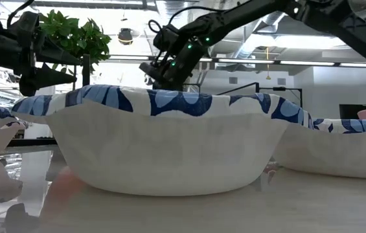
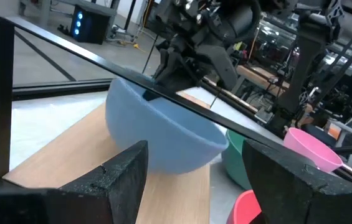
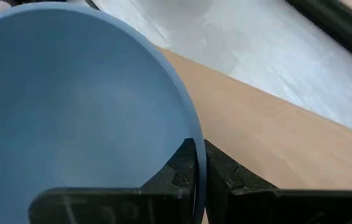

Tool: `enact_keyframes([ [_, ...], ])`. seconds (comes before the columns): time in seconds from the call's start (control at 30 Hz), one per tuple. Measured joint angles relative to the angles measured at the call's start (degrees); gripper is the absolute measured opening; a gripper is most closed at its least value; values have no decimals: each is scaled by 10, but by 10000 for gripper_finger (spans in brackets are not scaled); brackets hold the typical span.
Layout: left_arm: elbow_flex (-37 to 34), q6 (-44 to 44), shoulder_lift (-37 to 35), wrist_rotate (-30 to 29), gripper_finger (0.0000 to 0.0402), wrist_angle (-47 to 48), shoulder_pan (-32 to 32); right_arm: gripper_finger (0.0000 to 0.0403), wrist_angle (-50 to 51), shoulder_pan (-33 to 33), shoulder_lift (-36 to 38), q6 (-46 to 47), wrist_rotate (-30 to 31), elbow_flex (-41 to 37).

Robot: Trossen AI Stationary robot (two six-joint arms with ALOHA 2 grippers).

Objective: Place and stack bowls onto a shelf
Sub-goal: Put the blue bowl on the shelf, then put the white patterned bowl on the shelf

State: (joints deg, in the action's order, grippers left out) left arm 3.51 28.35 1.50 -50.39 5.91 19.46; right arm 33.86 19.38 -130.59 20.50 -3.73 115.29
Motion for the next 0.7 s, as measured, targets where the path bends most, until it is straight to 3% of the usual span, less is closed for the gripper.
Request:
enact_keyframes([
  [0.37, 0, -1, 0, 0, 245, 0, 0, 67, -8, -7, 5, -75, 26, 0],
  [0.7, 0, -1, 0, 0, 245, 0, 0, 171, -10, -5, 10, -94, 25, -1],
])
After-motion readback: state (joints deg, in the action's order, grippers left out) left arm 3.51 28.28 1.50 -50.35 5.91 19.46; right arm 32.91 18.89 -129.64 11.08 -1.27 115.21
